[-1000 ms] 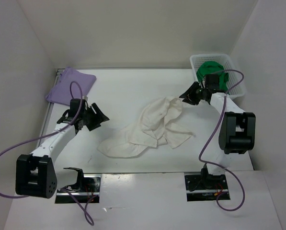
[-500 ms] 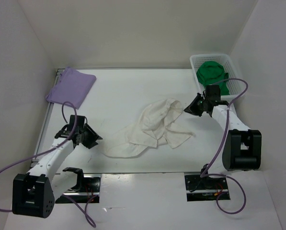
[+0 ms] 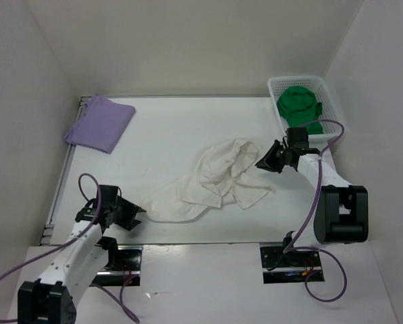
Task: Fold and stack the t-shirts
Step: Flatten out the tshirt
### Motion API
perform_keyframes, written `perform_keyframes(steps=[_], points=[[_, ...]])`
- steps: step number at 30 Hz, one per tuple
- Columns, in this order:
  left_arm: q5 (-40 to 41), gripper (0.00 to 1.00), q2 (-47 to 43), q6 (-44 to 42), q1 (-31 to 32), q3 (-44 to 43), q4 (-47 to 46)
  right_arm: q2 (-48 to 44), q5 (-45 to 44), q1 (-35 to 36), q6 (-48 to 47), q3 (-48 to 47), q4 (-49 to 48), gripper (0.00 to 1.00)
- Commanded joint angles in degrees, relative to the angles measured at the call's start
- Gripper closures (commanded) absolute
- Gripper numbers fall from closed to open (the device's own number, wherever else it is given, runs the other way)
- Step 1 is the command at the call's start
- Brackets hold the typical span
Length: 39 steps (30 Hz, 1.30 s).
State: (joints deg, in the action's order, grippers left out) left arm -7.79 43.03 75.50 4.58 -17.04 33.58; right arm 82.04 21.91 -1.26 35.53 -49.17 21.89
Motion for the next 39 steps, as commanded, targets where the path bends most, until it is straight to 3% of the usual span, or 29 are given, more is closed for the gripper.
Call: perform_keyframes(steps=[1,7,14,16,19,21,25,28,30,35,37,39], points=[[-2.13,0.46,-6.44,6.83,-0.10,1.56,2.01,-0.75,2.43,0.55,-0.90,-0.40,-2.81,0.84],[-2.23,0.52,-4.89,11.41,-0.10,5.34,-7.11,-0.21,3.66,0.55,-0.90,-0.40,-3.34,0.83],[-2.15,0.83,-3.11,10.89,-0.10,5.88,-11.87,-0.21,1.48,0.55,-1.43,-1.46,-1.68,0.81],[3.82,0.90,-3.12,8.36,-0.71,0.29,-9.86,-0.74,0.68,0.55,-1.43,-1.46,-1.15,0.74],[5.33,0.98,2.13,-2.25,-3.42,-6.49,-9.85,-0.74,-1.34,0.55,-1.43,-0.84,0.43,0.57],[7.86,1.00,7.76,-5.53,-3.44,-13.18,-11.77,-0.74,-3.36,0.55,-1.43,-0.84,0.96,0.52],[11.39,1.00,15.22,-13.17,-4.92,-23.89,-15.74,-0.74,-4.07,0.55,-1.43,-0.84,3.50,0.51],[8.08,1.00,28.55,-20.30,-8.08,-33.20,-18.19,-2.05,-4.07,1.25,-1.43,-0.84,4.13,0.53],[6.39,1.00,32.54,-22.93,-10.81,-36.04,-21.34,-2.06,-4.07,2.92,-2.21,-1.98,5.88,0.55],[7.18,1.00,43.18,-26.54,-12.04,-44.64,-23.38,0.84,-8.54,17.58,-3.89,-5.15,13.16,0.89],[5.34,1.00,46.53,-27.16,-12.57,-45.80,-23.39,-0.20,-10.92,21.71,-2.58,-5.15,13.79,0.88],[4.80,1.00,48.98,-27.77,-13.10,-46.33,-23.39,-1.35,-10.93,27.25,-2.57,-5.15,14.32,0.75]])
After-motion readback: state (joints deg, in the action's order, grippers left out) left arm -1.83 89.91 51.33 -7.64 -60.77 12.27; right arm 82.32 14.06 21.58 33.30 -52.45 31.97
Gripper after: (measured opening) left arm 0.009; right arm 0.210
